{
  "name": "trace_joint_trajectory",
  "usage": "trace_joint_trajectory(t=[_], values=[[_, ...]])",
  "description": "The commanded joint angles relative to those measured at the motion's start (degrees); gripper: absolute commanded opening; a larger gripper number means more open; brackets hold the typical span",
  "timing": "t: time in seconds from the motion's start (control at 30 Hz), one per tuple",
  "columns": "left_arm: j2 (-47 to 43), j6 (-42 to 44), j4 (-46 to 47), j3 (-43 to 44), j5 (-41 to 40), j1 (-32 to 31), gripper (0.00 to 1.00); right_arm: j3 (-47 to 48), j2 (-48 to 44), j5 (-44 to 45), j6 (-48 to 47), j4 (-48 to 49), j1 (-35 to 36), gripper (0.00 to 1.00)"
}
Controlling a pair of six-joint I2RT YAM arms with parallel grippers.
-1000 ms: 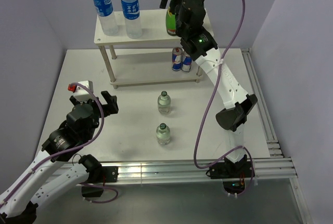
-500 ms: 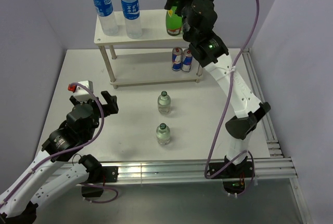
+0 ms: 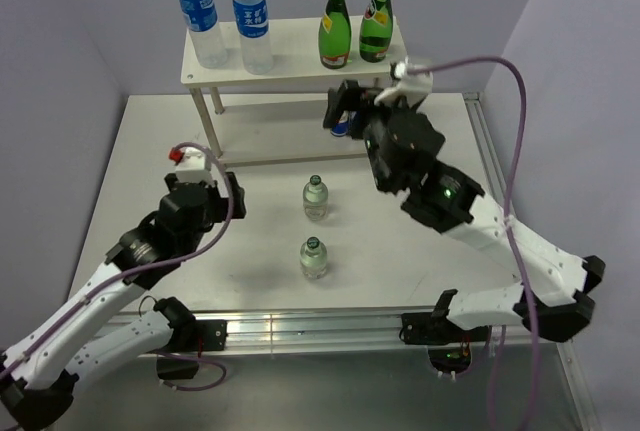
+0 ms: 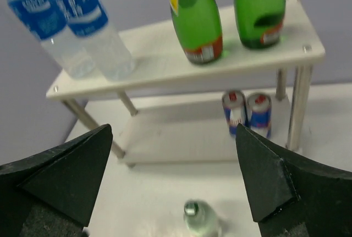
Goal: Place and organize the beverage onto the shelf
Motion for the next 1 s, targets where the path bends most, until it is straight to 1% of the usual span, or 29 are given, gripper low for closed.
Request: trace_joint_trajectory(t=[0.0,0.03,0.07,0.1,0.13,0.17,0.2,0.23,0.27,0.33,0.37,0.4,0.43,0.47,0.53,0.57,0.7,0.77,0.87,0.97], values=[[2.86,-1.02,2.66,3.69,3.66,-4.47,0.90,-9.76,-9.61,6.25,8.22,-1.52,4.33,1.00],[3.30,-1.81,2.75,4.13,2.00,-6.58,0.90,-12.15,-11.48,6.43,11.63,-2.75,6.34,1.00],[4.09,-3.64,2.49,4.74,-3.15,-9.12,0.91,-14.44,-13.24,7.21,13.67,-5.11,7.32,1.00],[5.84,-4.62,1.97,5.79,-5.55,-14.63,0.91,-18.99,-16.56,7.05,15.34,-6.09,8.46,1.00],[6.73,-5.50,1.44,6.33,-7.67,-17.21,0.91,-21.12,-17.98,6.87,17.71,-6.71,10.04,1.00],[7.52,-7.42,1.35,6.68,-10.73,-21.50,0.91,-22.79,-19.13,6.78,19.12,-8.81,10.66,1.00],[8.74,-8.22,1.61,7.21,-11.98,-23.54,0.91,-25.07,-20.79,6.87,20.35,-10.22,11.36,1.00],[9.02,-9.01,1.96,7.30,-13.47,-25.39,0.91,-25.79,-21.33,6.87,22.54,-11.80,11.89,1.00],[9.19,-10.15,2.40,7.12,-14.71,-29.24,0.91,-26.32,-21.77,7.39,23.96,-15.91,12.85,1.00],[9.63,-11.13,3.98,6.51,-18.92,-33.39,0.92,-28.34,-23.36,8.44,26.85,-19.79,13.91,1.00],[9.81,-12.52,4.42,5.72,-20.68,-37.76,0.92,-29.22,-24.14,8.80,28.00,-20.95,15.14,1.00],[10.68,-13.23,4.77,5.19,-24.96,-40.24,0.92,-30.97,-25.63,8.89,28.97,-21.83,15.67,1.00],[11.13,-14.89,5.30,4.67,-26.66,-42.35,0.93,-31.85,-26.60,8.98,30.29,-22.97,16.02,1.00],[11.83,-16.48,4.78,4.40,-28.59,-46.03,0.93,-32.82,-27.57,8.80,30.82,-23.41,16.46,1.00],[13.76,-19.56,3.81,3.78,-31.58,-48.60,0.93,-35.11,-30.21,8.28,31.53,-23.86,16.64,1.00],[14.20,-22.01,3.72,3.52,-31.94,-49.83,0.93,-35.64,-30.91,7.93,31.70,-24.21,16.56,1.00],[15.87,-25.10,5.92,1.50,-32.91,-52.65,0.93,-37.13,-33.11,7.84,32.76,-26.49,16.73,1.00],[17.01,-28.78,4.53,0.62,-33.26,-54.40,0.93,-37.57,-33.99,7.84,33.37,-27.72,16.64,1.00],[21.57,-33.62,2.50,-0.52,-32.91,-55.81,0.94,-39.41,-36.45,7.75,33.90,-28.43,16.64,1.00],[25.70,-38.98,1.70,-2.18,-33.18,-57.48,0.97,-40.21,-37.68,7.84,34.34,-28.95,16.73,1.00]])
